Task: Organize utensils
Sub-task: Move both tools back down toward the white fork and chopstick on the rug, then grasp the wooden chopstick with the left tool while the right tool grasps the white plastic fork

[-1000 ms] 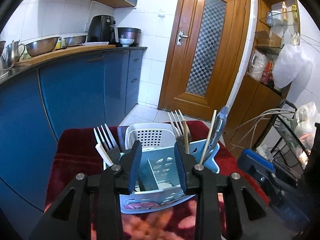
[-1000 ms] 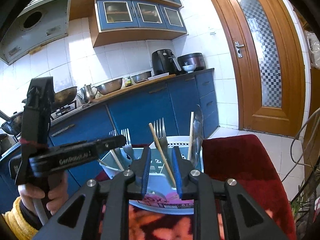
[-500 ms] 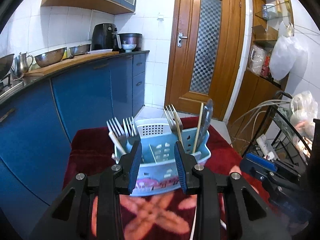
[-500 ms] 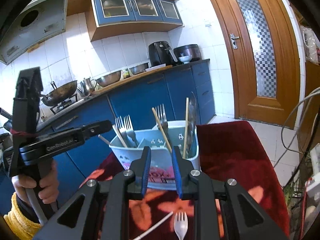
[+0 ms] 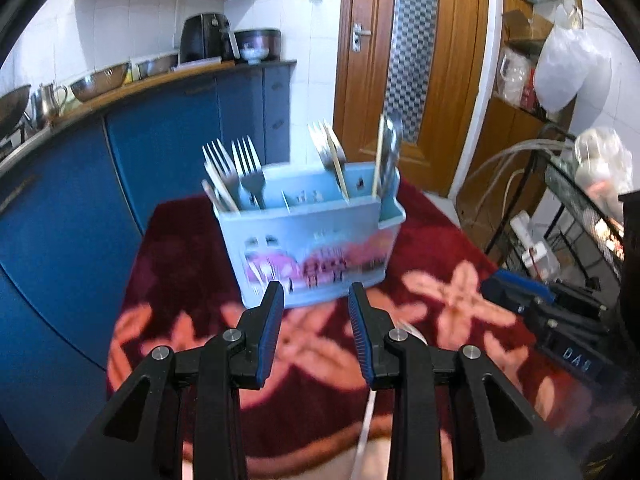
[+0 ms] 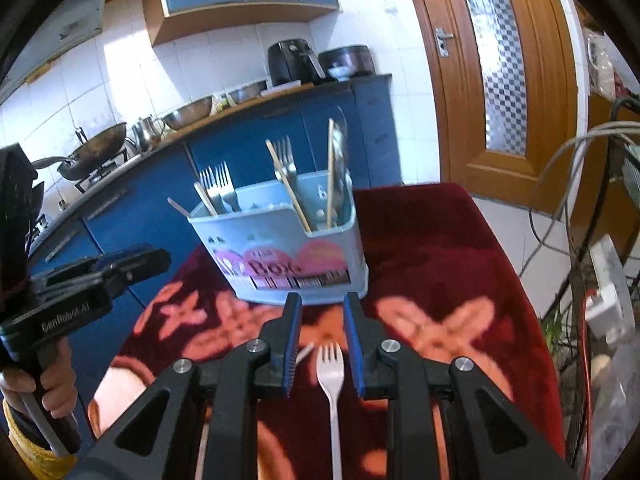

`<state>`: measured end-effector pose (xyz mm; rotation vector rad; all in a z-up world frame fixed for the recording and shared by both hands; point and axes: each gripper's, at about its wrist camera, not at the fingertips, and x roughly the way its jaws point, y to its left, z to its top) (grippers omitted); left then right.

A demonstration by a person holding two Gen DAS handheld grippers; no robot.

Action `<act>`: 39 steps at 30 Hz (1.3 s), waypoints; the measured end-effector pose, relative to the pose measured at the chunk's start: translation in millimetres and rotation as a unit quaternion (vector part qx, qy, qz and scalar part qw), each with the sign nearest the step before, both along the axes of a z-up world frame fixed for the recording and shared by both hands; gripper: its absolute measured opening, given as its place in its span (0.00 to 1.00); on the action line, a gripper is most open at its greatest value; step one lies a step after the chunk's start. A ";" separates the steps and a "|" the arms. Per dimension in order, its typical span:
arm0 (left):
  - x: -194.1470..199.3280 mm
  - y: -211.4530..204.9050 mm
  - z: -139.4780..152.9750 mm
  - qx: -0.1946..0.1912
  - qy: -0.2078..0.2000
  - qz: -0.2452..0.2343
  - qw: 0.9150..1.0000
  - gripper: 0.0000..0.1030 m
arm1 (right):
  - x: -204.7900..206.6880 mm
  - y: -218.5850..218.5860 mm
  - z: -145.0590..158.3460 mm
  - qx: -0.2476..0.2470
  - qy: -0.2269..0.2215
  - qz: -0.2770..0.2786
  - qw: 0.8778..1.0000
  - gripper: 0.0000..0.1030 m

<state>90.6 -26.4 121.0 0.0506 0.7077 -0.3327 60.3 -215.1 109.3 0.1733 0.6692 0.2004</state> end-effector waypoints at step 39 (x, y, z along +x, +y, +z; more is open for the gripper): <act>9.0 -76.0 -118.6 0.068 0.139 -0.077 0.985 0.15 | -15.0 -38.0 -88.1 0.013 0.099 -0.045 0.994 0.34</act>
